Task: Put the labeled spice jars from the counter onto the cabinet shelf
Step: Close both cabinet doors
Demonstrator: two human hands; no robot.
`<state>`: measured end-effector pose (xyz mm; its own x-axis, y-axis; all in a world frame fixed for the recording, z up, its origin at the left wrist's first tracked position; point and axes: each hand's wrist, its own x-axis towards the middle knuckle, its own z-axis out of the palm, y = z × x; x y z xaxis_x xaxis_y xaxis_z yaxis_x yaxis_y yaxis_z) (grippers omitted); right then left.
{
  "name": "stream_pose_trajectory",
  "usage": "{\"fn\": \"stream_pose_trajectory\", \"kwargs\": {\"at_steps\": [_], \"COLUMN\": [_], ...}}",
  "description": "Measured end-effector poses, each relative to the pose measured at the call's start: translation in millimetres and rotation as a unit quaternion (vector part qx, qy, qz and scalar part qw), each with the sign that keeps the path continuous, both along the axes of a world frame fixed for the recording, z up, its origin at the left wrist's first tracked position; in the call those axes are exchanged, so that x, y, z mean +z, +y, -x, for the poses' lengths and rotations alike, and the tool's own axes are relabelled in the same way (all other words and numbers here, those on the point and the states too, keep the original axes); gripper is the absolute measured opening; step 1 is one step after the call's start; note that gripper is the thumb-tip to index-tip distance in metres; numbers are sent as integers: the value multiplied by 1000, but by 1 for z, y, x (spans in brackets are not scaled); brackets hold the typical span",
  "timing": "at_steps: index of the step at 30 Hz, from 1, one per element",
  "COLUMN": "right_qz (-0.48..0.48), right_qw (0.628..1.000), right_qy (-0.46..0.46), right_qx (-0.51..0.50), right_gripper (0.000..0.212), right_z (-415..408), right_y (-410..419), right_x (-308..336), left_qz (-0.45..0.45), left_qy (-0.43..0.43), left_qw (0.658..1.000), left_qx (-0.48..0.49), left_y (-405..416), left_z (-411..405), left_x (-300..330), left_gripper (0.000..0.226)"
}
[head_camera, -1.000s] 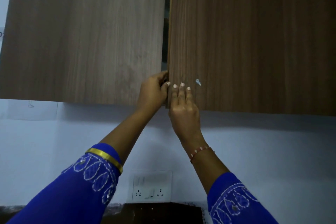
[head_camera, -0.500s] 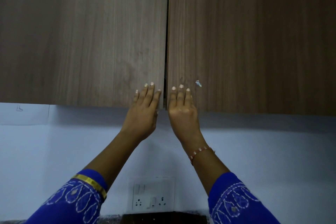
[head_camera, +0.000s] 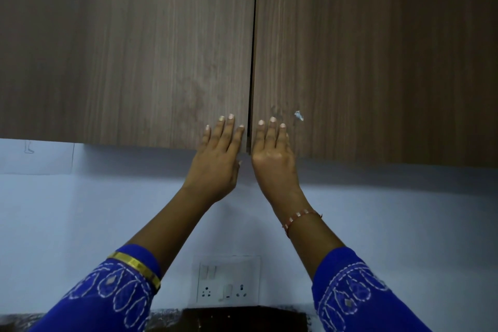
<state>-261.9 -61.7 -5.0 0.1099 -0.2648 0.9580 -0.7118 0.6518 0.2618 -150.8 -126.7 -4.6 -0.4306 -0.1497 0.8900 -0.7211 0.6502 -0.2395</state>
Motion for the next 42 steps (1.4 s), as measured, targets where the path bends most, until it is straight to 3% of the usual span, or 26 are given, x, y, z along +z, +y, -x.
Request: {"fn": "stream_pose_trajectory", "kwargs": {"at_steps": [16,21,25,29,42], "right_qz": [-26,-44,-105,-95,-123], "right_qw": [999,998,977,965,967], "right_qy": [16,-5,-56,-80,-99], "right_qx": [-15,38,180,232,200], "right_gripper": [60,62,67,73,93], "right_z": [3,10,23,31,31], "right_y": [-8,-7,-12,-20,-22], "right_x": [4,4,0,-9,-14], "left_qz": [-16,-10,-1,7,-12], "left_qy": [-37,-42,-41,-30,-19], "left_qw": [999,999,998,999,999], "left_qx": [27,32,37,36,48], "left_y": [4,3,0,-4,-4], "left_z": [-7,-7,-7,-6,2], "left_x": [4,3,1,-3,-9], "left_gripper": [71,73,75,73,70]}}
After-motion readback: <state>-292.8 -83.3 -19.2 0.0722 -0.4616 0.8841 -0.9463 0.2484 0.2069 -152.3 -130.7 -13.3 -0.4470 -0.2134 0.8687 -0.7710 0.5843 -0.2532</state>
